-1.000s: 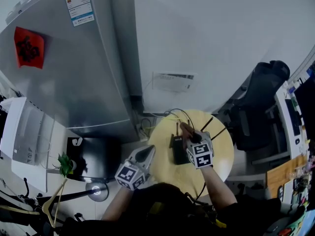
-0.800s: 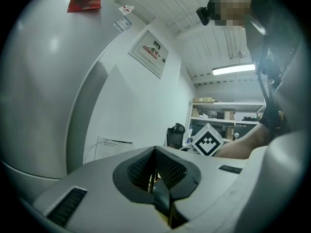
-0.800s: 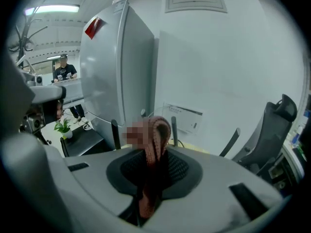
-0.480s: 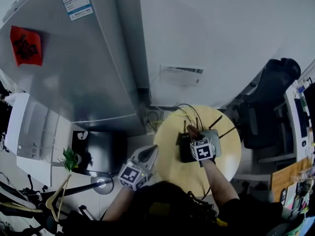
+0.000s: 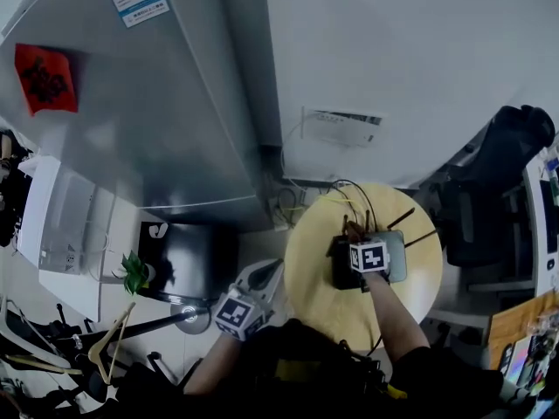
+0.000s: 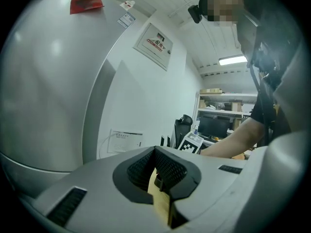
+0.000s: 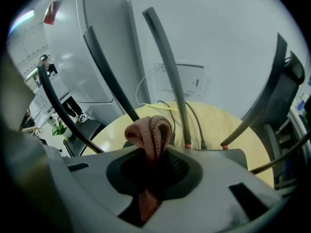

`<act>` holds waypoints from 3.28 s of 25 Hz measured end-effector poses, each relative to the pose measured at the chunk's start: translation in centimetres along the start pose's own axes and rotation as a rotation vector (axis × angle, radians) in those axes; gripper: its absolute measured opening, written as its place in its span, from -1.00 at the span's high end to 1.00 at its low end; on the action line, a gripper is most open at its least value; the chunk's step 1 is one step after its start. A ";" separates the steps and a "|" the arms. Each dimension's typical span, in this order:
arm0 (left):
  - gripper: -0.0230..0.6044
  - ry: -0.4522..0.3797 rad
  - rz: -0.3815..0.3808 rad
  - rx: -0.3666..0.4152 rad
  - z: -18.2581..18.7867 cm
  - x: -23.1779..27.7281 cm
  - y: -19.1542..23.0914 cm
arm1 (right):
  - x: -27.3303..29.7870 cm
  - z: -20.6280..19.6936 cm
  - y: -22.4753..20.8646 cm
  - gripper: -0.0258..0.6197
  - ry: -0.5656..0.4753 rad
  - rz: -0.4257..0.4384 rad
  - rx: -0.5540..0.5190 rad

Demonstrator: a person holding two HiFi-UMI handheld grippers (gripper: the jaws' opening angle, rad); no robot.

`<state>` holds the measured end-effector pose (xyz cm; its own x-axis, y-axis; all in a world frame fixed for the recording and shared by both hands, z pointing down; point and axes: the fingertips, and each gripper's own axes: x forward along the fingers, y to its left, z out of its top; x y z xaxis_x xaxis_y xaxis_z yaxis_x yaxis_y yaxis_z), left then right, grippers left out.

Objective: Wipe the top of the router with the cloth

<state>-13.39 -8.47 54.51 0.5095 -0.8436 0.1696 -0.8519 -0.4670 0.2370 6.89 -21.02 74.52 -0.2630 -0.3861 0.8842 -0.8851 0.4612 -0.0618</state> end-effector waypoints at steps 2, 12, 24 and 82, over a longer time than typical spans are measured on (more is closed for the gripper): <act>0.92 0.003 0.011 -0.013 -0.2 -0.2 0.3 | 0.4 0.0 0.1 0.73 0.007 -0.008 -0.021; 0.92 -0.017 0.023 -0.030 -0.3 -0.6 0.5 | -0.3 0.7 0.8 0.73 -0.073 -0.008 0.008; 0.92 -0.024 0.007 -0.045 -0.3 -1.7 -0.6 | -4.0 3.6 2.2 0.73 -0.224 0.032 0.016; 0.92 -0.011 0.009 -0.084 -0.7 1.3 1.9 | -2.3 1.8 -2.9 0.73 -0.026 -0.285 -0.291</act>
<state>-14.26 -10.23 55.85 0.5004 -0.8506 0.1616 -0.8430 -0.4361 0.3149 9.37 -22.87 71.87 -0.0356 -0.5492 0.8349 -0.7791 0.5385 0.3209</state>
